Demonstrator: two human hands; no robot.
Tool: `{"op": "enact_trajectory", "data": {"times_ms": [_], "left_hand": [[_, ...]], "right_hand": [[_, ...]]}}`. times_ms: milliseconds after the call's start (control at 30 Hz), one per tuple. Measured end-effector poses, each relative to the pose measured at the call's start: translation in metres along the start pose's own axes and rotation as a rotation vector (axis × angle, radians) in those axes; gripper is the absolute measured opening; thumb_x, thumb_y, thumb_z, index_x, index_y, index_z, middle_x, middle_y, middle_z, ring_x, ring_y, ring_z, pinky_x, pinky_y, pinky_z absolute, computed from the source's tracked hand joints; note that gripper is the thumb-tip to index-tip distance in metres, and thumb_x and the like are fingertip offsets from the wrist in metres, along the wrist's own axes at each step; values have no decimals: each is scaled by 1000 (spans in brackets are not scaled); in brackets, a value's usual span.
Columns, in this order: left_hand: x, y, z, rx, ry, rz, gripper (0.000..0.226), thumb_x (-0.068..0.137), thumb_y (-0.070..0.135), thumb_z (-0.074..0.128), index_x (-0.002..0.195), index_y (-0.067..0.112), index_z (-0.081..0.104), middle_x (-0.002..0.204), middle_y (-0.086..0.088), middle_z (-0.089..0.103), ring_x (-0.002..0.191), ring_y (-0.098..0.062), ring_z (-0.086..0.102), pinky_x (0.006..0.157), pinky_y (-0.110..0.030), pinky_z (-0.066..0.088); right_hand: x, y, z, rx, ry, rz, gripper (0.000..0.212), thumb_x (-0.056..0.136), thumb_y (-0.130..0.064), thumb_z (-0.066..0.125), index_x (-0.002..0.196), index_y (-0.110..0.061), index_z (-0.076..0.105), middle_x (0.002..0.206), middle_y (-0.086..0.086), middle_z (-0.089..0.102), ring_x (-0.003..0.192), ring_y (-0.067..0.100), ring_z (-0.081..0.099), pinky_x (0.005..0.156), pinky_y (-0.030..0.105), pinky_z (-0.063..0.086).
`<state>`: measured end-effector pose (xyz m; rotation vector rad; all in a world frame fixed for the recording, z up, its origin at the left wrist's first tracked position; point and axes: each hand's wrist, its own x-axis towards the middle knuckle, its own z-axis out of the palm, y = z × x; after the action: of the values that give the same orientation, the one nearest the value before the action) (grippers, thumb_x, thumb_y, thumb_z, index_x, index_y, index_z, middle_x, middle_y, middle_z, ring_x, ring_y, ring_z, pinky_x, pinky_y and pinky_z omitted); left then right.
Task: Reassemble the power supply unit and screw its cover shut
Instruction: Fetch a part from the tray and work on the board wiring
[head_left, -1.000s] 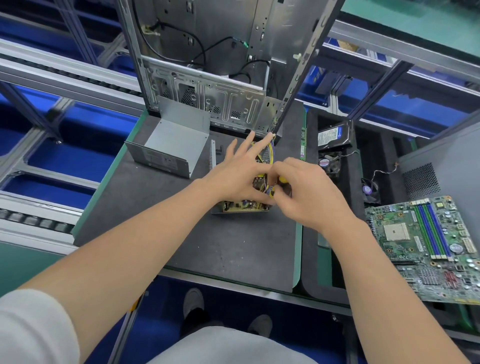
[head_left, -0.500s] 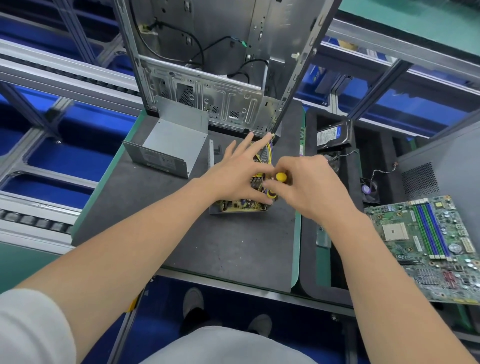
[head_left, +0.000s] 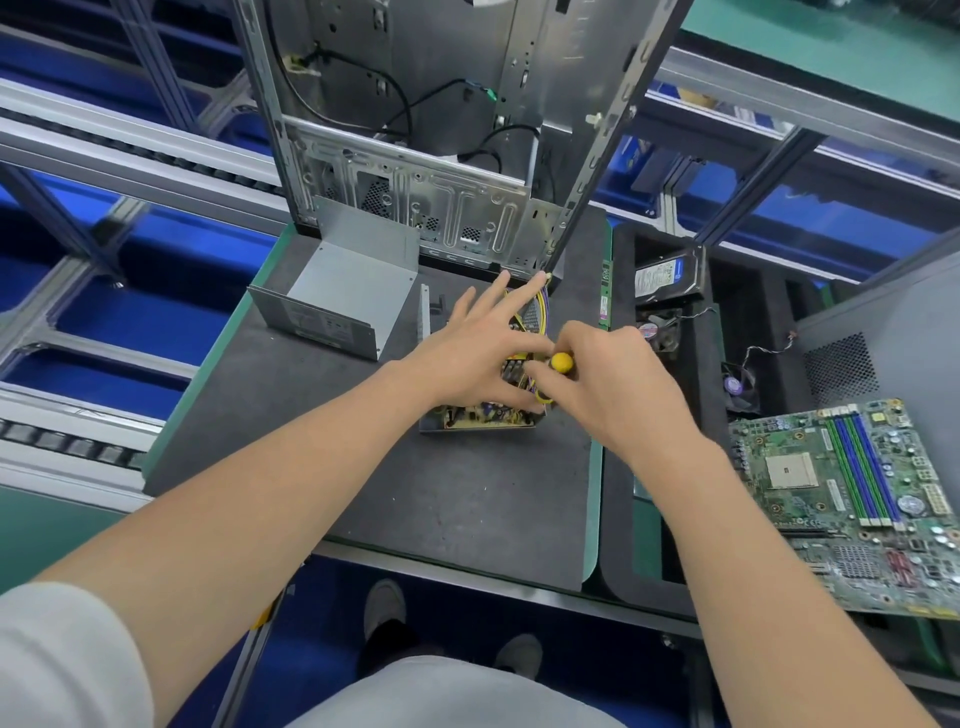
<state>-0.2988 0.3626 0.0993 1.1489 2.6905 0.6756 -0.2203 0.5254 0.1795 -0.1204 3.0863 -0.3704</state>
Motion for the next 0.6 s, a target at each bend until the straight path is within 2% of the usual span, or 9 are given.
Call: {"op": "enact_trajectory", "data": {"times_ms": [67,167,267,333,467,600], "left_hand": [[0,0,1,-4,11,-5,54,77,69,76,125,54,58,172,5,-14,157,-38,-11,122,-68,7],[0,1,0,-22,2,-11,55,76,68,77,125,55,57,172,6,-15,158,-36,-13,123,-67,4],[1,0,1,1,-8,-8,57,75,71,75,126,53,58,172,4,-16,158,-37,-12,123,-67,6],[2,0,1,16,-8,-5,58,75,72,72,128,51,58,172,3,-15,158,-38,-11,124,-66,7],[1,-1,-1,13,-4,-10,53,80,73,66,126,48,61,173,1,-12,158,-39,-8,123,-66,10],[2,-1,0,-5,-7,-14,47,82,70,66,123,49,61,173,2,-12,158,-38,-9,123,-66,9]], "right_hand": [[-4,-5,10,-4,106,115,40,89,-50,67,73,-18,48,65,7,55,76,38,57,58,38,38],[-6,-7,11,-77,166,161,57,89,-64,62,62,-19,39,60,3,50,72,37,55,58,35,34],[-3,-5,9,23,88,105,36,94,-48,67,73,-20,56,68,3,55,76,34,58,61,34,36],[-4,-4,7,50,63,81,26,97,-37,68,86,-13,68,73,7,63,77,33,61,62,34,40],[-4,-1,5,-14,150,28,23,99,-31,66,88,-11,69,74,9,68,76,35,60,75,39,45],[-3,-1,7,6,119,24,21,99,-28,67,92,-10,72,74,8,66,73,29,53,64,35,36]]}}
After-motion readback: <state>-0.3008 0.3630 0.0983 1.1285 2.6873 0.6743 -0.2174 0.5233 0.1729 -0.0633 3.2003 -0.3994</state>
